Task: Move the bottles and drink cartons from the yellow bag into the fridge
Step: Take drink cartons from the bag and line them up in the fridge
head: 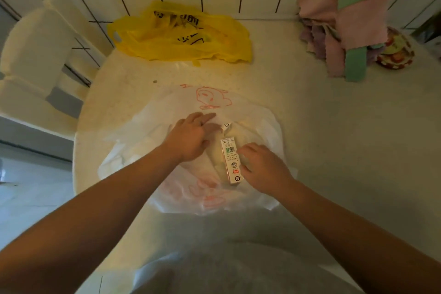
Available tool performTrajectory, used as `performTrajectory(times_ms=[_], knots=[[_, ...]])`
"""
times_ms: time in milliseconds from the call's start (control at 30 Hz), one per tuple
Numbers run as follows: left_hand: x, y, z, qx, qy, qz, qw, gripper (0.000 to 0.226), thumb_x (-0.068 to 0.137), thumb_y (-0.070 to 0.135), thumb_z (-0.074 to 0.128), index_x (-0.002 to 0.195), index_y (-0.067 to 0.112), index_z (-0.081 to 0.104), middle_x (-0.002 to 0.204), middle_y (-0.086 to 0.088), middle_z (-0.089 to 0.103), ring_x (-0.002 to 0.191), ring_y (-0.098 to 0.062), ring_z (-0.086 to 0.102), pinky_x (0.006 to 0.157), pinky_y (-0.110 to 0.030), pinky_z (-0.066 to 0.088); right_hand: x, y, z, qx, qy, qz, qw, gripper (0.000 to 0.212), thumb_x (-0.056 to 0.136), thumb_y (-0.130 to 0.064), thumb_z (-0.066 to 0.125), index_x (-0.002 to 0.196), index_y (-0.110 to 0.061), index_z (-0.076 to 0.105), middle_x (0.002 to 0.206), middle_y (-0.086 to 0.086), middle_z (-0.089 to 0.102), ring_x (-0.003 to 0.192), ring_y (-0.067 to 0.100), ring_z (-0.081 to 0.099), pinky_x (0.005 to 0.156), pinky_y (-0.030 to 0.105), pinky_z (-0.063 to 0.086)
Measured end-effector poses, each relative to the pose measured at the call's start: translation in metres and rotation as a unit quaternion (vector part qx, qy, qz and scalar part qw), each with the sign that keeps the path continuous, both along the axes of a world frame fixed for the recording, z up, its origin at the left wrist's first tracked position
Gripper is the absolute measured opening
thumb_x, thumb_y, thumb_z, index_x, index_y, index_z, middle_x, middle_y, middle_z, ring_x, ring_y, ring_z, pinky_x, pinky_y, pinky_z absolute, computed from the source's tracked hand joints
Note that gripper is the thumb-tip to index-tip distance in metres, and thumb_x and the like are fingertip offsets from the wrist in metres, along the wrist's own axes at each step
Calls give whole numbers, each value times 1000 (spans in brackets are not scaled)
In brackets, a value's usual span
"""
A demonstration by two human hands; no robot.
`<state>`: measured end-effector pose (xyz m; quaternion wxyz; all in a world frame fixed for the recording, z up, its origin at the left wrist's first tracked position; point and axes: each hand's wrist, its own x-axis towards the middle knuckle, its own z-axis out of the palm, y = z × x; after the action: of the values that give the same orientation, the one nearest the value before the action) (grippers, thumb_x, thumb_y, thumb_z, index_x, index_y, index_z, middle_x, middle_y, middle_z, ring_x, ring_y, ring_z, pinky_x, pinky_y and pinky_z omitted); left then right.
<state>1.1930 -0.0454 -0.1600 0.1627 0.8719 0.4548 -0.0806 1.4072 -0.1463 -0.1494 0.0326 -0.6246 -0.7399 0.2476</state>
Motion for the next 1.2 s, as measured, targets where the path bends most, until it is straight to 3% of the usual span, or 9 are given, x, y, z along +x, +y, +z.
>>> performTrajectory(times_ms=[133,300,567,700,800,867,1000,1200], knots=[[-1,25,-10,-5,43,-28,999,66,99,32,47,155,39,12,166,8,-2,151,-30,-2,118,-59,13,-15,-9,-14,-25,-34,-61,997,47,92,-36,56,135,-20,48,132,0,50,110,27,53,85,39,46],[1,61,-23,-24,62,-69,995,77,95,41,55,156,37,7,166,3,-4,151,-34,-4,119,-60,4,-39,-12,-26,-44,-48,-120,991,59,88,-41,56,140,-19,38,127,3,52,109,28,55,85,40,48],[13,96,-36,-24,62,-110,992,64,88,46,65,144,42,34,160,0,22,149,-33,12,115,-65,12,-66,5,-35,-86,-46,-225,969,77,92,-41,58,153,-17,17,132,11,50,118,30,51,87,40,47],[18,85,-39,74,38,-161,984,62,81,41,73,136,44,45,154,-3,28,146,-35,14,112,-69,8,-69,7,-37,-92,-48,-251,962,69,92,-35,59,148,-15,25,130,9,51,118,30,52,86,40,47],[16,82,-45,148,4,-201,968,55,72,37,78,123,39,58,133,-3,49,129,-34,39,105,-54,28,-69,7,-38,-93,-43,-262,960,64,92,-35,59,145,-14,31,130,8,52,118,31,53,85,40,47],[18,83,-45,156,14,-213,964,50,77,38,74,124,34,57,125,-3,54,120,-32,46,95,-47,34,-69,7,-38,-91,-37,-270,958,59,92,-34,59,142,-13,34,128,9,54,117,33,54,84,40,47],[22,80,-42,119,26,-208,971,43,89,41,61,129,28,51,134,-1,52,123,-30,48,98,-43,33,-66,5,-36,-79,12,-306,949,48,90,-26,59,132,-10,41,126,11,55,116,34,55,86,41,48],[4,65,-36,127,-99,-109,981,39,80,38,73,115,25,64,130,-3,56,123,-32,47,98,-46,34,-61,-6,-22,-36,123,-368,921,34,88,-16,64,114,-11,43,114,6,61,100,26,62,75,37,53]])
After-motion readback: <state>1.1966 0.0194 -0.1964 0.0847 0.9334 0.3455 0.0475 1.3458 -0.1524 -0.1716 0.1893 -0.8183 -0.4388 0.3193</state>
